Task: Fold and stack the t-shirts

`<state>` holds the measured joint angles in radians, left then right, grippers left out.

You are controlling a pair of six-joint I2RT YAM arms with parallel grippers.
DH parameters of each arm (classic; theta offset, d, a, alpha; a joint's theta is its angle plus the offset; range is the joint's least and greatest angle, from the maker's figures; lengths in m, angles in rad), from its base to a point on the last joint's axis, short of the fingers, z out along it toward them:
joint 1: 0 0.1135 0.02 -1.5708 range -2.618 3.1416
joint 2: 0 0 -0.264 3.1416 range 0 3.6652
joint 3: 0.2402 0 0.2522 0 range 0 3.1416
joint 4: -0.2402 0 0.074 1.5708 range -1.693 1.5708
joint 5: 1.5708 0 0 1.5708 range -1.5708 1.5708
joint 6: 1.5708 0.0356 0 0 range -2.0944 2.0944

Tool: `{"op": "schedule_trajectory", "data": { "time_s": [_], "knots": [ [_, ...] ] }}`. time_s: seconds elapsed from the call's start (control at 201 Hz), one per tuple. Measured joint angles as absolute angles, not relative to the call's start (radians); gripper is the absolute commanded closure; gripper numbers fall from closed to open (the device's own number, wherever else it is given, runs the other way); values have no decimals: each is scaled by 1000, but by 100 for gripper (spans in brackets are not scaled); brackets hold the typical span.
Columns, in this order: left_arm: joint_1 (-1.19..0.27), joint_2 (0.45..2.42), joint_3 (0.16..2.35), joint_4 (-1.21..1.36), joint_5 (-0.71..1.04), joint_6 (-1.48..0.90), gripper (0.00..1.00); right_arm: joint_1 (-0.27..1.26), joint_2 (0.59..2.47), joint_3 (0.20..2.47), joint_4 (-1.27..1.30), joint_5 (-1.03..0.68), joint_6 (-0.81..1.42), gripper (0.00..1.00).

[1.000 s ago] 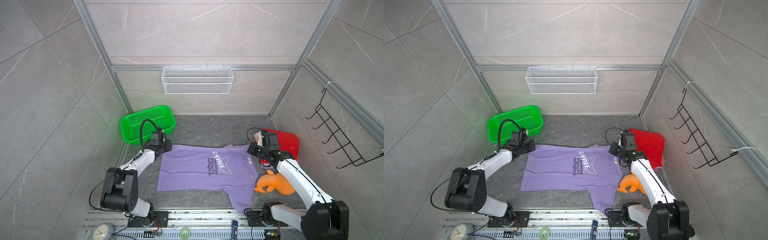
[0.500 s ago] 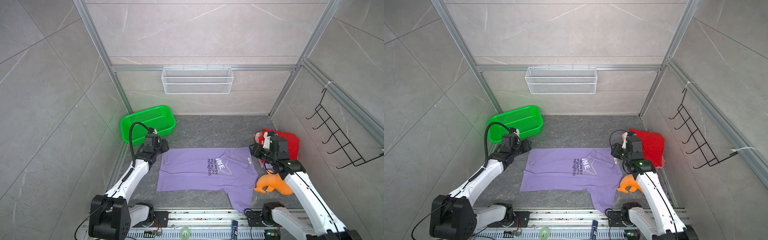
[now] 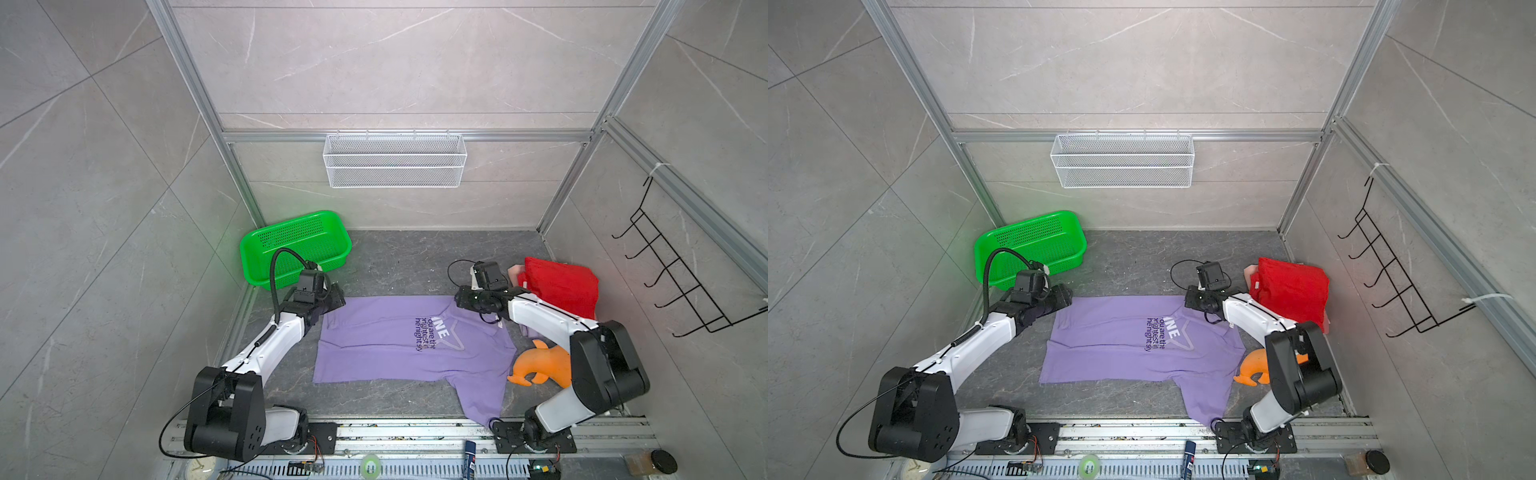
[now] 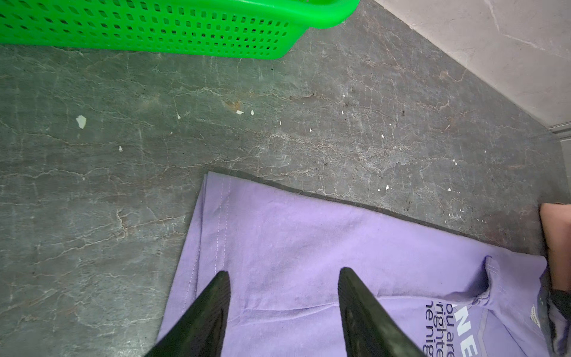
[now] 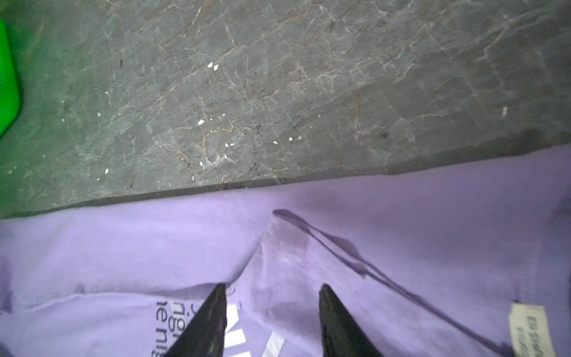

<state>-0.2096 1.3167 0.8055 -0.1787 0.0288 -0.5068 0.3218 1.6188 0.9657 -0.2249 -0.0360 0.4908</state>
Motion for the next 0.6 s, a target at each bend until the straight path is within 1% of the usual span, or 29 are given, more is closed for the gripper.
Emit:
{"op": "schedule_trajectory", "data": {
  "time_s": [0.279, 0.353, 0.413, 0.478, 0.543, 0.597],
  "knots": [
    [-210, 1315, 805, -179, 28, -507, 41, 332, 1777, 1004, -179, 15, 513, 51],
    [-210, 1315, 805, -179, 28, -507, 41, 342, 1798, 1011, -173, 17, 514, 54],
    [-210, 1315, 805, -179, 29, -507, 41, 349, 1810, 1019, -173, 24, 516, 62],
    [-210, 1315, 805, -179, 28, -507, 41, 354, 1813, 1027, -175, 29, 515, 80],
    [-210, 1314, 802, -179, 28, -507, 41, 360, 1813, 1033, -176, 35, 520, 90],
    [-210, 1312, 796, -179, 28, -507, 41, 366, 1813, 1037, -178, 42, 532, 97]
  ]
}}
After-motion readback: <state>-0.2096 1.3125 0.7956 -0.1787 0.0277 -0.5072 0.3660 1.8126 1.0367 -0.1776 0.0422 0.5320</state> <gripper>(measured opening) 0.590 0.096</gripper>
